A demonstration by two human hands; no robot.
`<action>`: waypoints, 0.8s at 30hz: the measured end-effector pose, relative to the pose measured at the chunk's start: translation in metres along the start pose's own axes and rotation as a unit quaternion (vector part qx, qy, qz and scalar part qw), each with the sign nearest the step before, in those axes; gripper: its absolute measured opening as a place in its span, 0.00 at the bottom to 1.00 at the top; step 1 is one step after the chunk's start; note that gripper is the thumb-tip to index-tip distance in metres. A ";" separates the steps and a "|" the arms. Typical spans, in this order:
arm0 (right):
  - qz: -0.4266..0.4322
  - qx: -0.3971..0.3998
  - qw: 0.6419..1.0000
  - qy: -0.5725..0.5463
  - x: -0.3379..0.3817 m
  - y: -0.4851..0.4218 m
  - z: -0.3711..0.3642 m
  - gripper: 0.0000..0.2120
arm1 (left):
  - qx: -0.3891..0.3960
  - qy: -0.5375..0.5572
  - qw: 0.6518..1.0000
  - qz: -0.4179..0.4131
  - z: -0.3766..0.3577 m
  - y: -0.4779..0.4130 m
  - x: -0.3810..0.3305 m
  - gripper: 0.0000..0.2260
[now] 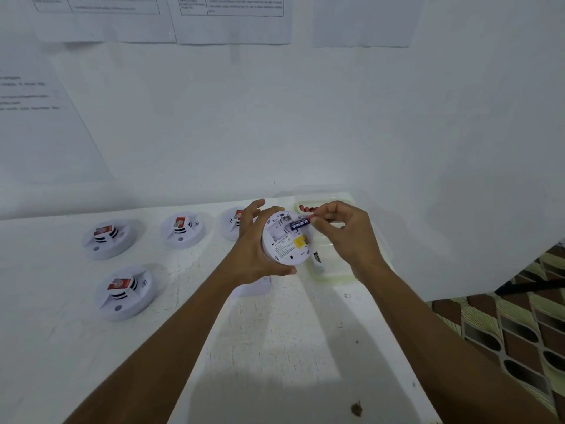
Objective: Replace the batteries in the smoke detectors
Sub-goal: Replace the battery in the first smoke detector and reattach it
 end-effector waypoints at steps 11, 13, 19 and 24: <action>-0.045 0.225 0.931 0.283 -0.068 -0.016 -0.001 0.05 | -0.001 -0.010 1.000 0.021 0.004 -0.009 0.015 0.48; -0.045 0.246 0.922 0.296 -0.075 -0.018 -0.007 0.04 | 0.002 -0.012 1.000 0.021 0.003 -0.012 0.017 0.47; -0.055 0.286 0.911 0.292 -0.081 -0.024 -0.010 0.07 | 0.009 -0.014 1.000 0.026 0.006 -0.022 0.024 0.47; 0.043 0.172 0.953 0.244 -0.040 -0.071 0.002 0.07 | 0.011 -0.002 1.000 0.023 0.013 -0.033 0.026 0.47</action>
Point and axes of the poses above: each hand's wrist, its own y-axis away from the middle knuckle, its own z-axis out of the back of the hand, x = y × z, the point moved 10 cm from there along -y, towards the middle knuckle, and after that the axes turned 8 degrees about z, right-handed, at the moved point
